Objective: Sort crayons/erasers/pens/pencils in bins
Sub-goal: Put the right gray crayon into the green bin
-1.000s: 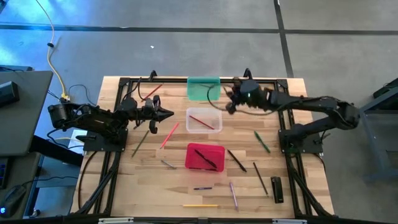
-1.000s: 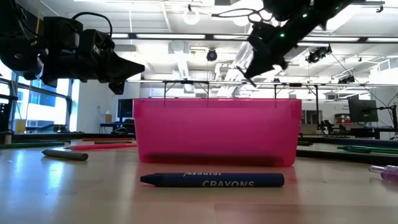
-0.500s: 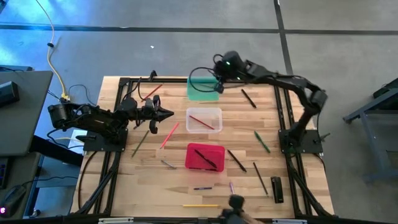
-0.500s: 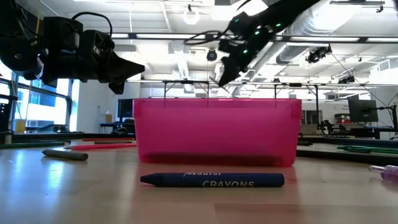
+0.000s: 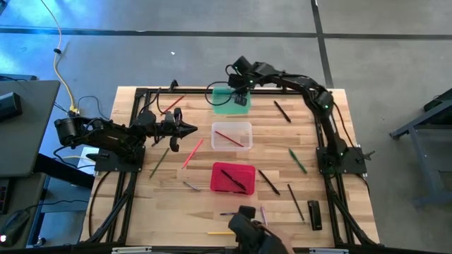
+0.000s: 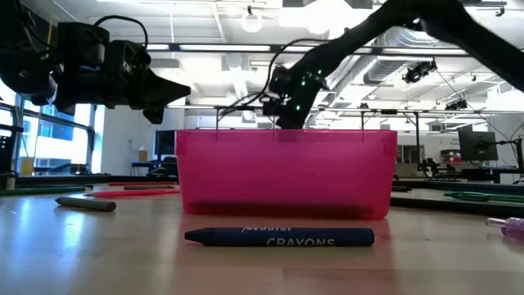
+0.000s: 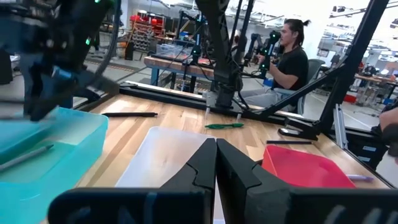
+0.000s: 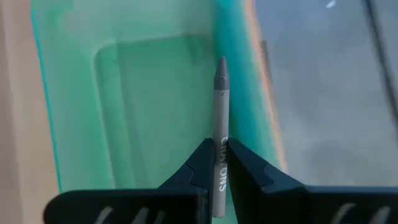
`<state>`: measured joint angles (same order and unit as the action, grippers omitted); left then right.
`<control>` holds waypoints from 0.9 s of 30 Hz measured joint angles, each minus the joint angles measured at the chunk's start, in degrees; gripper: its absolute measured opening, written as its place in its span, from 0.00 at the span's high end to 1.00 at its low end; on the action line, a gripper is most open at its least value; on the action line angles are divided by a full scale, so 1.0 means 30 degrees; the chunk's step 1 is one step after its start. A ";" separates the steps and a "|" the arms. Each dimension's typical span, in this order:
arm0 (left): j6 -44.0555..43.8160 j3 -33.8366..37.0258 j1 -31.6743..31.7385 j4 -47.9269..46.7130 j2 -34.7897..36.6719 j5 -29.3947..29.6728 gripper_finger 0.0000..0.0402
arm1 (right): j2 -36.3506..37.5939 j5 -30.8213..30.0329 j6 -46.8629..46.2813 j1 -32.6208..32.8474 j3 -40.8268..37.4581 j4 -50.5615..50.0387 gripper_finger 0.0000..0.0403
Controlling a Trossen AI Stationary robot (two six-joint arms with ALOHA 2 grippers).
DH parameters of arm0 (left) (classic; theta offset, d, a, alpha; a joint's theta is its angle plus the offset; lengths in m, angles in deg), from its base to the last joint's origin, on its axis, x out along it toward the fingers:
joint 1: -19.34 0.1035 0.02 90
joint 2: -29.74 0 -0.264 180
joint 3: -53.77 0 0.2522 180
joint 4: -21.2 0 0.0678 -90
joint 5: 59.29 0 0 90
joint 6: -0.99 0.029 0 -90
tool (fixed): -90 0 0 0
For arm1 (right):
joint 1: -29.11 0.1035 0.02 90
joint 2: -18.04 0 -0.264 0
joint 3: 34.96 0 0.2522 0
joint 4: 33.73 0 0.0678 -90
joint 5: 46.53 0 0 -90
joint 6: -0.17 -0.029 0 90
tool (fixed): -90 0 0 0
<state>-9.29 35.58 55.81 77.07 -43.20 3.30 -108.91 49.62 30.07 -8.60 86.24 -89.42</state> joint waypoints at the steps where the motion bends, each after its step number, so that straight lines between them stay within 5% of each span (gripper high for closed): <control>1: 0.0000 0.0000 0.0000 -0.0010 0.0000 -0.0004 1.00 | -0.0345 0.0048 0.0049 -0.0012 0.0219 -0.0103 0.95; 20: 0.0291 -0.0007 -0.0046 -0.1001 0.0000 -0.0029 1.00 | -0.2086 0.0062 0.0126 -0.0194 0.0408 -0.0363 0.95; 27: 0.0008 -0.0004 -0.0166 -0.1034 0.0000 -0.0221 1.00 | -0.2086 0.0072 0.0023 -0.0190 0.0408 -0.0372 0.82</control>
<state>-9.27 35.57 55.31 73.97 -43.20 2.63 -115.17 49.83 30.14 -9.17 87.46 -90.54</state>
